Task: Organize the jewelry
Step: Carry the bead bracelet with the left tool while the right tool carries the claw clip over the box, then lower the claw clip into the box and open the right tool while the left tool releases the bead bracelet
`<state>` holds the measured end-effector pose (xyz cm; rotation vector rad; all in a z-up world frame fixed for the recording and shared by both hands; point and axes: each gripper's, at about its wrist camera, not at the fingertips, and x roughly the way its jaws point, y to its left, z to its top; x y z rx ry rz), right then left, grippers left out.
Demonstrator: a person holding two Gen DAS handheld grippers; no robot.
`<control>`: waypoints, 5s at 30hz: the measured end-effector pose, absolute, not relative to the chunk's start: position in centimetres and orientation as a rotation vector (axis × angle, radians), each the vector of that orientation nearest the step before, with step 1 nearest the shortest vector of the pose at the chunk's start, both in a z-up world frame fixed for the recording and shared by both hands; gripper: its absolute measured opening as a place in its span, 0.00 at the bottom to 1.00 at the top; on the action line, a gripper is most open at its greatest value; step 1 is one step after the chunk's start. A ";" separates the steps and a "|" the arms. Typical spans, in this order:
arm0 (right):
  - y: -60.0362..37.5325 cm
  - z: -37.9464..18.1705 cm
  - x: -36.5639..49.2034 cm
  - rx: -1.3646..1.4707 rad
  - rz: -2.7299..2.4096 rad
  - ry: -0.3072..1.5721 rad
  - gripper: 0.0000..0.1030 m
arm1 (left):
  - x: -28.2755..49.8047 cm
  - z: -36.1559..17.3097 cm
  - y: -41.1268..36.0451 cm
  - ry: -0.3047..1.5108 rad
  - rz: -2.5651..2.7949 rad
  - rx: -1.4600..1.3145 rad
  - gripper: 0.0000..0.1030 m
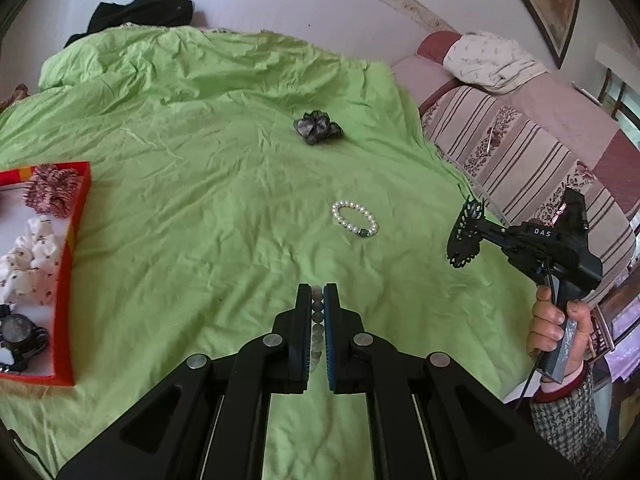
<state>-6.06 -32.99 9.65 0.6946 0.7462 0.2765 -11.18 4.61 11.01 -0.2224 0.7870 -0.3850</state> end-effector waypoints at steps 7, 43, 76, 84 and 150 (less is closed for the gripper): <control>-32.5 8.6 -5.8 0.831 0.409 0.775 0.05 | -12.9 12.1 6.1 0.763 -0.378 -0.239 0.05; -17.9 10.3 -6.2 0.496 0.685 0.876 0.05 | -17.0 16.6 19.1 0.594 -0.187 -0.358 0.05; 3.7 17.1 -5.6 0.199 0.843 0.922 0.05 | -15.2 13.6 30.1 0.586 0.236 -0.196 0.05; 5.9 17.8 -6.2 0.157 0.849 0.929 0.05 | -15.3 13.6 30.2 0.583 0.226 -0.196 0.05; 22.4 14.6 1.0 0.009 0.851 1.033 0.05 | -13.9 9.9 37.1 0.647 0.038 -0.578 0.05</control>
